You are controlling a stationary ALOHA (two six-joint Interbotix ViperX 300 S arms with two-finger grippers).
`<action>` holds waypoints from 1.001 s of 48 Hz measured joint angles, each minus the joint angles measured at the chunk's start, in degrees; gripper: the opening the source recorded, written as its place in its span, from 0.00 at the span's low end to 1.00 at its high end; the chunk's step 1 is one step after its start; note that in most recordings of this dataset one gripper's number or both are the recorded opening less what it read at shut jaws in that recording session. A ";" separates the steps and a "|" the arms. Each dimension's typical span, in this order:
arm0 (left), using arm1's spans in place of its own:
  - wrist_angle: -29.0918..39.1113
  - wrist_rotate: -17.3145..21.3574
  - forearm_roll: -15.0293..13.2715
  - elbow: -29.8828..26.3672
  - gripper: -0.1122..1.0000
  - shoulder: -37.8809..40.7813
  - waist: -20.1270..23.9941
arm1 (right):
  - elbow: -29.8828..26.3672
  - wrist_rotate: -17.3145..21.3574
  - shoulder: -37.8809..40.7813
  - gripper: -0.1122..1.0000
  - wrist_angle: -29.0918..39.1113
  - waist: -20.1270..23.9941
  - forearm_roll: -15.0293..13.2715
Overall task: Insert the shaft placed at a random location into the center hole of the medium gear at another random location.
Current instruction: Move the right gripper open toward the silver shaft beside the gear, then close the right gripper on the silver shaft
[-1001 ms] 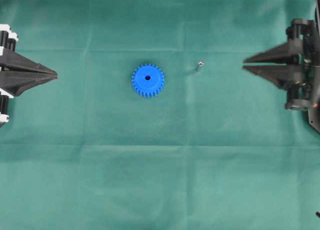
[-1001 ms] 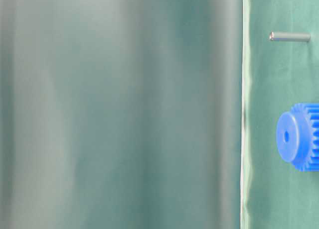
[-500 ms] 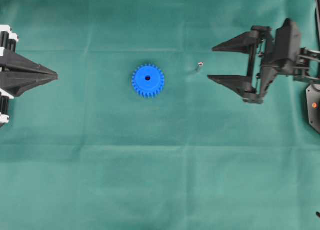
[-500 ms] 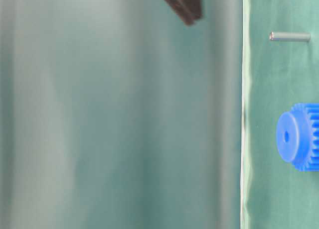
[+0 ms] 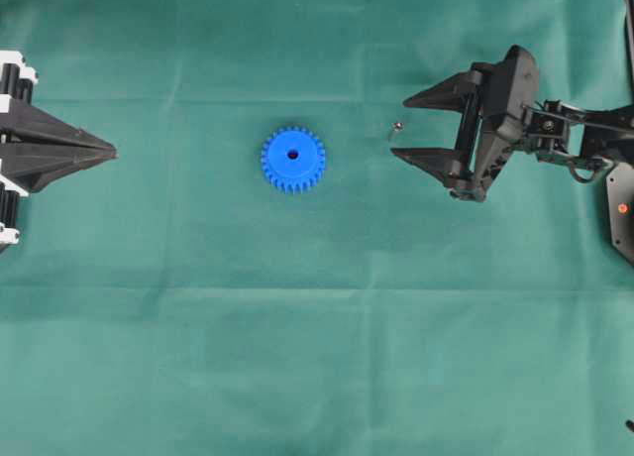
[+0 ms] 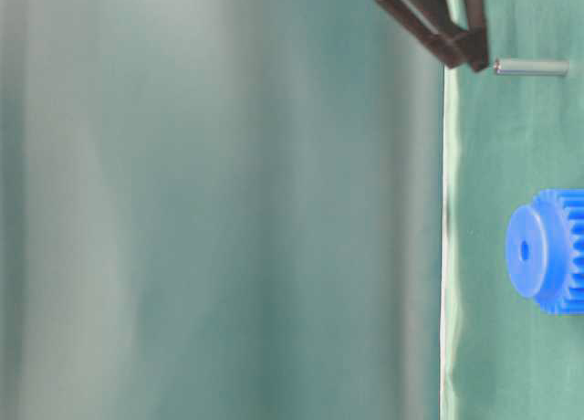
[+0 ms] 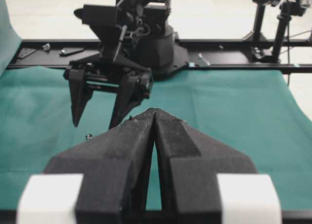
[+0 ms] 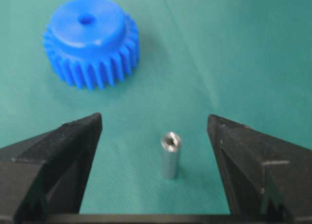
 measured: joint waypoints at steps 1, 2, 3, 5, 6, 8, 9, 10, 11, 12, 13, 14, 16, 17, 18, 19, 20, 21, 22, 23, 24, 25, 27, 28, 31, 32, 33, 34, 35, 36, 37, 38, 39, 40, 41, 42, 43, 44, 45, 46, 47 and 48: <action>0.00 -0.09 0.00 0.00 0.10 0.00 0.00 | 0.00 0.00 0.53 0.91 -0.26 -0.09 0.18; 0.00 -0.09 0.00 0.00 0.10 0.00 0.00 | -0.09 0.00 1.05 0.91 -0.53 -0.18 0.26; 0.00 -0.09 0.00 0.00 0.10 0.00 0.00 | -0.18 0.00 1.58 0.91 -0.79 -0.35 0.35; 0.09 -0.09 0.09 0.00 0.10 0.00 0.00 | -0.35 0.00 2.55 0.90 -1.23 -0.53 0.62; 0.00 0.00 0.00 0.00 0.10 0.00 0.00 | -0.44 0.00 2.90 0.90 -1.32 -0.62 0.70; 0.00 -0.09 0.00 0.09 0.10 -0.09 0.00 | -0.62 0.00 3.43 0.90 -1.49 -0.70 0.79; 0.09 -0.09 0.00 0.00 0.10 0.00 0.00 | -0.70 0.00 3.78 0.90 -1.49 -0.70 0.79; 0.09 -0.09 0.00 0.00 0.10 0.00 0.00 | -0.79 0.00 4.04 0.89 -1.58 -0.70 0.79; 0.09 -0.09 0.00 0.00 0.10 0.00 0.00 | -0.97 0.00 4.31 0.89 -1.58 -0.79 0.79; 0.09 -0.09 0.00 0.09 0.10 0.00 0.00 | -1.14 0.00 4.57 0.89 -1.58 -0.70 0.88; 0.09 -0.09 0.00 0.00 0.10 0.00 0.00 | -1.14 0.00 4.75 0.88 -1.58 -0.79 0.88; 0.18 -0.09 0.00 0.00 0.10 0.00 0.00 | -1.23 0.00 5.01 0.88 -1.58 -0.79 0.88; 0.35 -0.09 0.09 0.09 0.10 0.00 0.00 | -1.49 0.00 5.27 0.87 -1.58 -0.79 0.97; 0.35 -0.09 0.00 0.09 0.10 0.00 0.00 | -1.49 0.00 5.36 0.87 -1.58 -0.79 0.97; 0.44 -0.09 0.00 0.00 0.10 0.00 0.00 | -1.58 0.00 5.45 0.87 -1.58 -0.79 0.97; 0.44 0.00 0.00 0.00 0.10 0.00 0.00 | -1.58 0.00 5.45 0.87 -1.58 -0.79 0.97; 0.53 -0.09 0.00 0.09 0.10 0.00 0.00 | -1.67 0.00 5.45 0.87 -1.58 -0.79 0.97; 0.53 -0.09 0.00 0.00 0.10 0.00 0.00 | -1.67 0.00 5.54 0.86 -1.58 -0.79 0.97; 0.53 -0.09 0.09 0.00 0.10 0.00 0.00 | -1.67 0.00 5.45 0.86 -1.58 -0.79 0.97; 0.53 -0.09 0.00 0.09 0.10 0.00 0.00 | -1.67 0.00 5.54 0.86 -1.58 -0.79 0.97; 0.62 -0.09 0.00 0.00 0.10 0.00 0.00 | -1.67 0.00 5.45 0.85 -1.58 -0.79 1.05; 0.70 -0.09 0.00 0.00 0.10 0.00 0.00 | -1.67 0.00 5.54 0.84 -1.58 -0.79 1.05; 0.70 0.00 0.00 0.00 0.10 0.00 0.00 | -1.76 0.00 5.54 0.81 -1.58 -0.79 1.14; 0.70 -0.09 0.00 0.00 0.10 0.00 0.00 | -1.76 0.00 5.54 0.79 -1.58 -0.79 1.14; 0.79 -0.09 0.00 0.09 0.10 0.00 0.00 | -1.76 0.00 5.54 0.69 -1.58 -0.79 1.23; 0.79 -0.09 0.00 0.00 0.10 0.00 0.00 | -1.76 0.00 5.45 0.65 -1.58 -0.79 1.32; 0.70 -0.09 0.00 0.00 0.10 0.00 0.00 | -1.76 0.00 5.54 0.60 -1.67 -0.79 1.49; 0.79 -0.09 0.00 0.00 0.10 0.00 0.00 | -1.85 0.00 5.54 0.54 -1.58 -0.79 1.49; 0.79 -0.09 0.00 0.00 0.10 0.00 0.00 | -1.85 0.00 5.54 0.49 -1.58 -0.79 1.58; 0.79 0.00 0.00 0.00 0.10 0.00 0.00 | -1.93 0.00 5.54 0.43 -1.58 -0.79 1.58; 0.79 -0.09 0.00 0.09 0.10 0.00 0.00 | -1.93 0.00 5.63 0.37 -1.58 -0.79 1.67; 0.79 -0.09 0.00 0.00 0.10 0.00 0.00 | -1.93 0.00 5.63 0.32 -1.58 -0.79 1.67; 0.79 -0.09 0.00 0.09 0.10 0.00 0.00 | -1.93 0.00 5.63 0.28 -1.67 -0.79 1.67; 0.79 -0.09 0.09 0.00 0.10 0.00 0.00 | -1.93 0.00 5.63 0.24 -1.58 -0.79 1.67; 0.79 -0.09 0.00 0.00 0.10 0.00 0.00 | -1.93 0.00 5.63 0.22 -1.58 -0.79 1.67; 0.88 -0.09 0.00 0.00 0.10 0.00 0.00 | -1.93 0.00 5.63 0.22 -1.58 -0.79 1.67; 0.88 0.00 0.00 0.00 0.10 0.00 0.00 | -1.93 0.00 5.54 0.22 -1.49 -0.79 1.76; 0.79 -0.09 0.00 0.00 0.10 0.00 0.00 | -1.93 0.00 5.63 0.22 -1.49 -0.79 1.67; 0.88 -0.09 0.00 0.00 0.10 0.00 0.00 | -1.93 0.00 5.63 0.22 -1.49 -0.79 1.76; 0.88 -0.09 0.00 0.00 0.10 0.00 0.00 | -1.93 0.00 5.63 0.22 -1.49 -0.79 1.67; 0.88 -0.09 0.00 0.00 0.10 0.00 0.09 | -1.93 -0.09 5.63 0.22 -1.41 -0.79 1.76; 0.88 -0.09 0.00 0.00 0.10 0.00 0.00 | -1.93 0.00 5.63 0.22 -1.41 -0.79 1.67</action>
